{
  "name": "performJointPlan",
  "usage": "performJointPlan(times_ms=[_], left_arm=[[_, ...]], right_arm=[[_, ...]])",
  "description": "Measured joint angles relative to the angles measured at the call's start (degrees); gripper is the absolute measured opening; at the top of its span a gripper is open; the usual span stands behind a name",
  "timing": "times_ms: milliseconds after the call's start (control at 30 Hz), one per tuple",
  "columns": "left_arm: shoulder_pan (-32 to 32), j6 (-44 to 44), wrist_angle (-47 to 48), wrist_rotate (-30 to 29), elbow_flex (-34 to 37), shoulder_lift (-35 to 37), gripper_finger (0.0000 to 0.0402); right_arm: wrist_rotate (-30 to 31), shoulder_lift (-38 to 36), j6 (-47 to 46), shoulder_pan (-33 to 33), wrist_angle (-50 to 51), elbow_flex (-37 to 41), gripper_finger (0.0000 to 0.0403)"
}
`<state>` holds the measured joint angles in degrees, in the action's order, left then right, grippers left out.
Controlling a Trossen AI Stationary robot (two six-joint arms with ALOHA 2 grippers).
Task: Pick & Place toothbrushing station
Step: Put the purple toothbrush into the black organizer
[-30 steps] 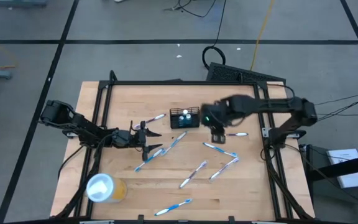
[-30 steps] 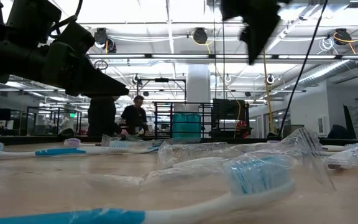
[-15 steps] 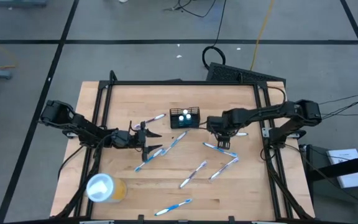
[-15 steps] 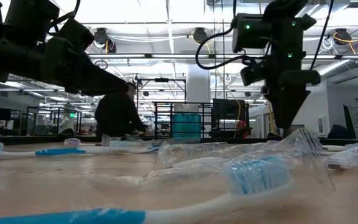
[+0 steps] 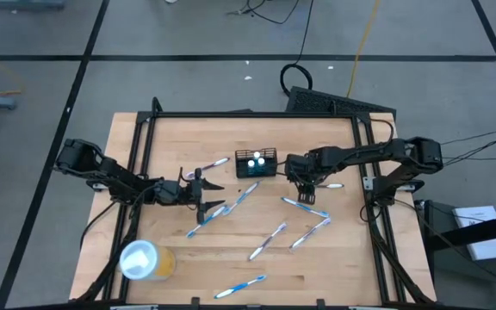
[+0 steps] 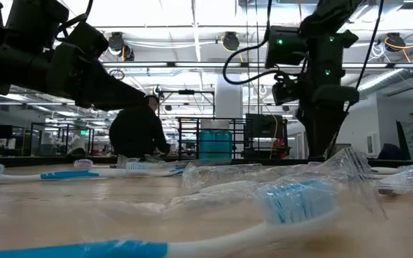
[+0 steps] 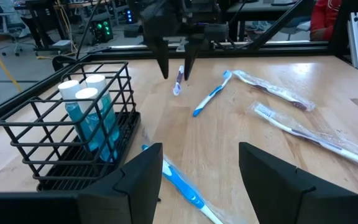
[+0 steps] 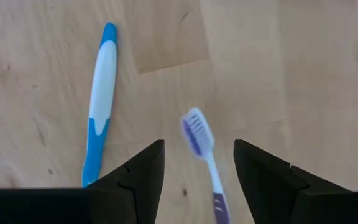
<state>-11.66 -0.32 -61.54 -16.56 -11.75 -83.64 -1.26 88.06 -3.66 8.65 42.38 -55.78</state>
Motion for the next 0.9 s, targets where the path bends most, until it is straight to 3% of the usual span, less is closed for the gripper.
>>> performJointPlan(times_ms=[633, 900], left_arm=[[0.0, 0.1, 0.0, 0.0, 0.0, 0.0, 0.0216], [0.0, 0.1, 0.0, 0.0, 0.0, 0.0, 0.0216]], right_arm=[[0.9, 0.0, -0.1, 0.0, -9.4, 6.6, 0.0184], [1.6, 0.0, 0.5, 0.0, -13.3, 8.4, 0.0131]])
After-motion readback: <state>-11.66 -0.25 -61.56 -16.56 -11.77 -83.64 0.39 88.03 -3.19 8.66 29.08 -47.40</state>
